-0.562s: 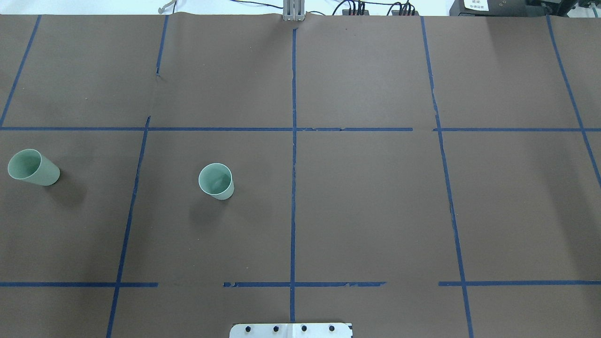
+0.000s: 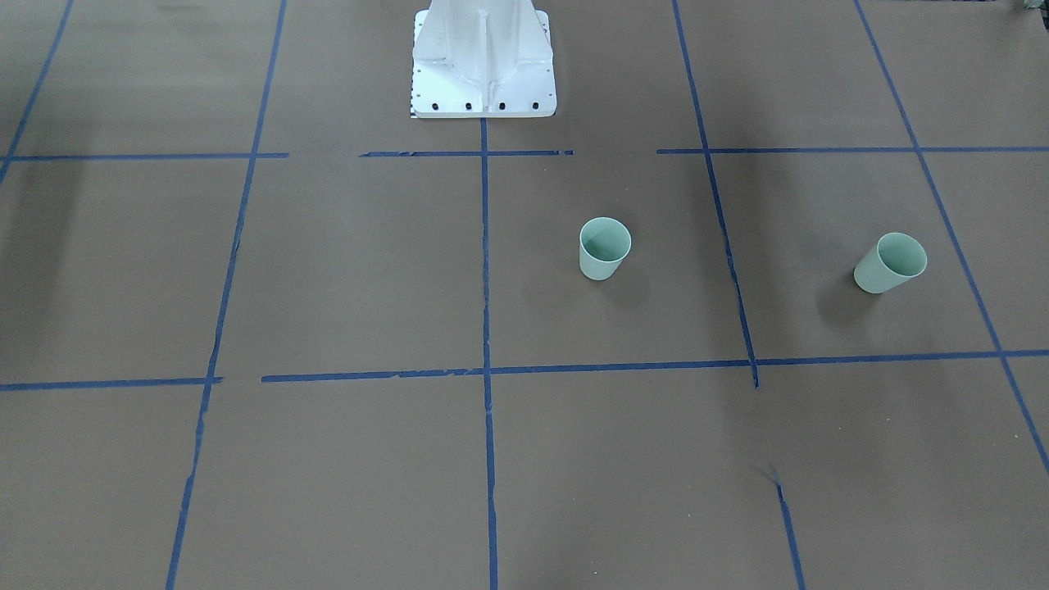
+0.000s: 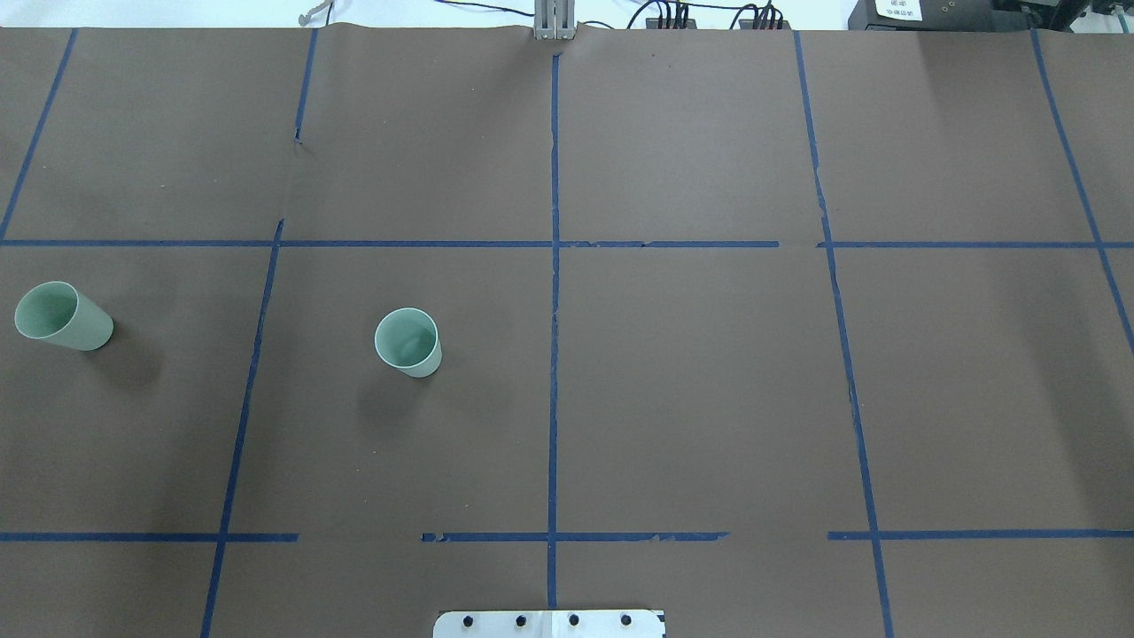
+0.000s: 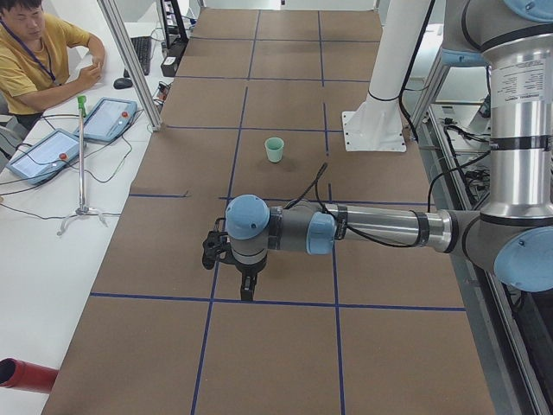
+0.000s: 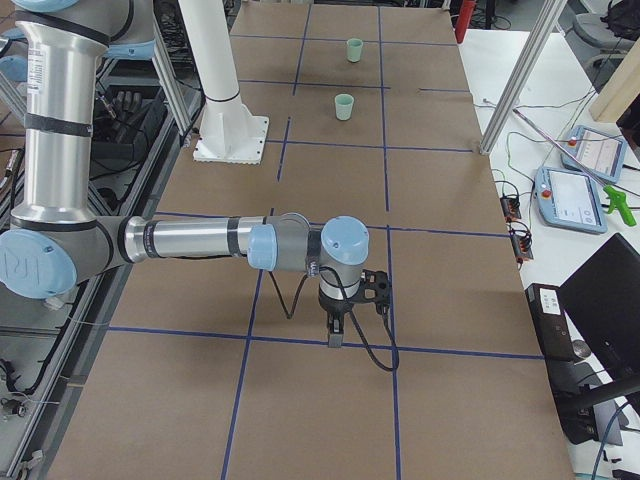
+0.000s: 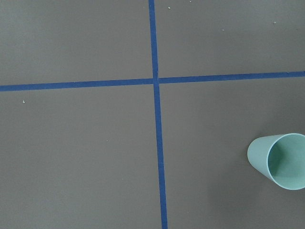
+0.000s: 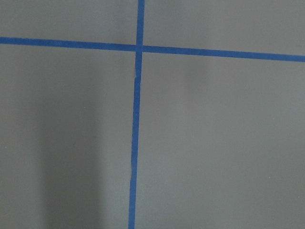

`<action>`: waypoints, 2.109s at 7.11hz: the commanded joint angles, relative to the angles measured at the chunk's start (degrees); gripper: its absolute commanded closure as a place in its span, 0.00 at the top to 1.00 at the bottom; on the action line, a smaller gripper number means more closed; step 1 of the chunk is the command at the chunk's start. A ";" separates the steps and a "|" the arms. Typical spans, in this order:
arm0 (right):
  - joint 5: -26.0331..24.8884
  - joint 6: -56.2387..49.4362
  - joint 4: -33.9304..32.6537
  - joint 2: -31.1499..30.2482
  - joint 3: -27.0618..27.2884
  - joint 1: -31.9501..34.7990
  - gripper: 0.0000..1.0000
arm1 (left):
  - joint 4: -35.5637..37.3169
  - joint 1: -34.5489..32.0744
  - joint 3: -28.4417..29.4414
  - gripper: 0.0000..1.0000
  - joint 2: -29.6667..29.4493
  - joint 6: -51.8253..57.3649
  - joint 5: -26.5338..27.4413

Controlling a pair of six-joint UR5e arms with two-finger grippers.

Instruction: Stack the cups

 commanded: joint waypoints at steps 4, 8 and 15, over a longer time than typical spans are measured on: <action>0.00 0.00 0.00 0.00 0.00 0.01 1.00 | -9.03 11.37 1.16 1.00 -3.13 -13.38 0.33; 0.00 0.00 0.00 0.00 0.00 -0.08 1.00 | -34.98 20.34 9.93 1.00 -1.90 -36.18 7.80; 0.00 0.00 0.00 0.00 0.00 0.01 1.00 | -39.17 26.43 10.57 0.00 -1.46 -41.22 6.93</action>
